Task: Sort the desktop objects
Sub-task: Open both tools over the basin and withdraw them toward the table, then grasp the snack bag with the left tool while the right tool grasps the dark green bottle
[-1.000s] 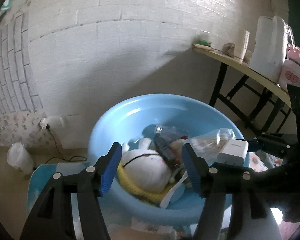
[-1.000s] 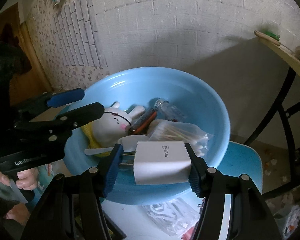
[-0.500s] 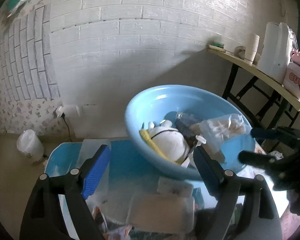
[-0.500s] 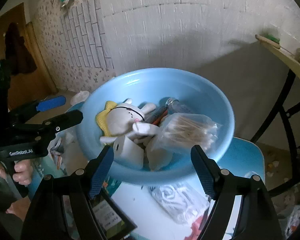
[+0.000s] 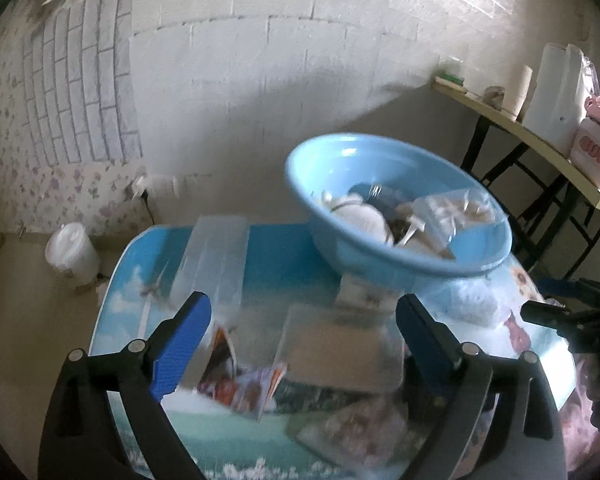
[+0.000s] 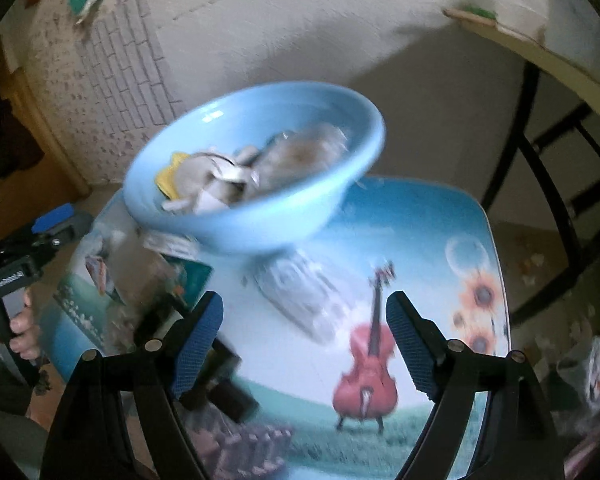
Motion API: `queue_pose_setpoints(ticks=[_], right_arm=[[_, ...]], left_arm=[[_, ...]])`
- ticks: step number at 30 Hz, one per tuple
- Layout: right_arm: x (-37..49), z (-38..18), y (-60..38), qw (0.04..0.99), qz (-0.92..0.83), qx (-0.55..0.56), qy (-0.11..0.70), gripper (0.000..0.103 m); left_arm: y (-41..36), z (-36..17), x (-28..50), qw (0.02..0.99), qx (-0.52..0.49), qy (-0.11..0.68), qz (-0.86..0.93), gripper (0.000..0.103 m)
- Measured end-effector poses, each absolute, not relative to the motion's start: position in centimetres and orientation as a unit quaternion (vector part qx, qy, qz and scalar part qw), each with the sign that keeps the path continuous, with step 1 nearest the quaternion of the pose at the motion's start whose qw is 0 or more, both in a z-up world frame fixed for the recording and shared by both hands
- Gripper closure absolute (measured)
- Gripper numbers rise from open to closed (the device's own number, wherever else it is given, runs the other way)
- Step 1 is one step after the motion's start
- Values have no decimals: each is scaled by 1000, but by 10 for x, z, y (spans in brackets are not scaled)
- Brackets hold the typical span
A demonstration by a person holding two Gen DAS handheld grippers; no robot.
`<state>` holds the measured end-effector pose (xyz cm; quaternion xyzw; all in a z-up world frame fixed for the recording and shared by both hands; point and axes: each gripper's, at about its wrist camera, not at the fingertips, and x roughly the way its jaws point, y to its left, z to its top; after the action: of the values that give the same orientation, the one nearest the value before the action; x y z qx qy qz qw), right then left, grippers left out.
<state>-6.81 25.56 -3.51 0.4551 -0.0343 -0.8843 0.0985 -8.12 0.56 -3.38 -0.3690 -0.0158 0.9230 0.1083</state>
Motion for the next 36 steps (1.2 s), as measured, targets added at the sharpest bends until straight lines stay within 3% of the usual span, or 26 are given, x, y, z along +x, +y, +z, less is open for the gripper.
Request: queue_pose_setpoints(ticks=[11,34,36], right_arm=[[-49,-55,261,86,-872,480,-52,16],[-35,-75,217,118,-853,509,-19,15],[-35,-78,214,118,-851,512,-18,11]], left_arm=[[-4,-54,-60,87,-403,-21,911,4],[-35,-80,-52,62,-430,-35,900,3],[-39,-82,-53,61,-432,-37,899,3]])
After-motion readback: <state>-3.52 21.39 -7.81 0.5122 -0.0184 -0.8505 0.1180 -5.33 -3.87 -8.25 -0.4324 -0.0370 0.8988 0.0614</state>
